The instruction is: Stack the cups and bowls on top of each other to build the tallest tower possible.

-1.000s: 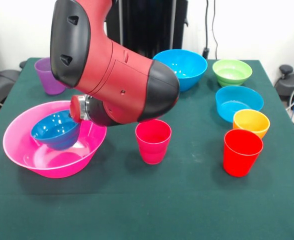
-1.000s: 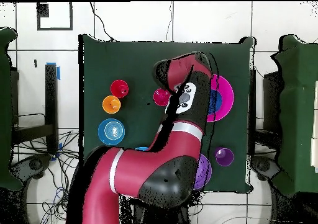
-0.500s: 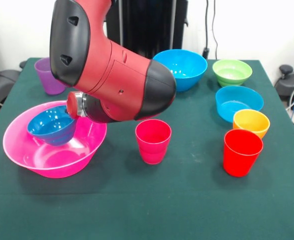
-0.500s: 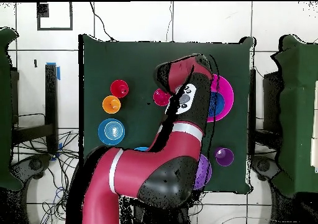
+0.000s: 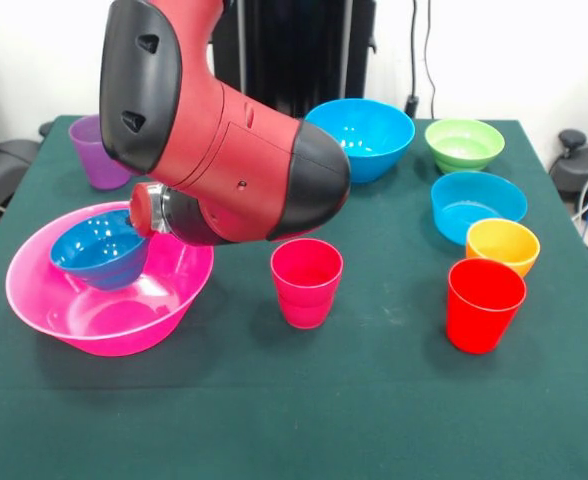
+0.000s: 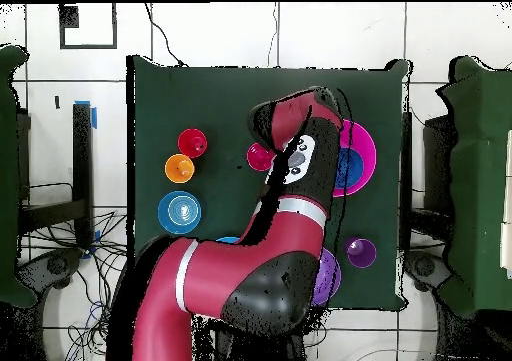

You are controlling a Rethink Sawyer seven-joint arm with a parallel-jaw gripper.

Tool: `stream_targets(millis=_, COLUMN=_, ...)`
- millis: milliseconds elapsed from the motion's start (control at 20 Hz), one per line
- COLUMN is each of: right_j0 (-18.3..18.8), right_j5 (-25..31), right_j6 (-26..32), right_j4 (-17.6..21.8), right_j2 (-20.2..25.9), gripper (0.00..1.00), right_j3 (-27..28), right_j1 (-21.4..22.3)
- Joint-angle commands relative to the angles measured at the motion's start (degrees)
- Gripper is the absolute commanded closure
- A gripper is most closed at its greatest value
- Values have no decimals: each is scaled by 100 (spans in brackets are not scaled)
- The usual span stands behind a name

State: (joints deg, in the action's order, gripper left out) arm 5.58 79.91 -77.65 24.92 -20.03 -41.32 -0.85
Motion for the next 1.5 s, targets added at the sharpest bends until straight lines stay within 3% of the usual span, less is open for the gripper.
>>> stream_targets(millis=50, right_j0=-79, right_j5=-472, right_j6=773, right_j4=310, right_j2=551, gripper=100, right_j3=175, right_j1=-242)
stream_targets(millis=500, right_j0=-185, right_j5=-130, right_j6=623, right_j4=176, right_j2=602, gripper=100, right_j3=547, right_j1=-440)
stream_targets(millis=850, right_j0=-256, right_j5=0, right_j6=384, right_j4=86, right_j2=536, gripper=100, right_j3=524, right_j1=-434)
stream_targets(millis=1050, right_j0=-322, right_j5=141, right_j6=565, right_j4=86, right_j2=529, gripper=100, right_j3=569, right_j1=-435)
stream_targets(millis=1350, right_j0=-319, right_j5=-5, right_j6=505, right_j4=139, right_j2=444, gripper=100, right_j3=496, right_j1=-365)
stream_targets(millis=1400, right_j0=-342, right_j5=-85, right_j6=507, right_j4=193, right_j2=410, gripper=0, right_j3=528, right_j1=-375)
stream_targets(millis=1500, right_j0=-327, right_j5=-113, right_j6=514, right_j4=176, right_j2=429, gripper=0, right_j3=508, right_j1=-358)
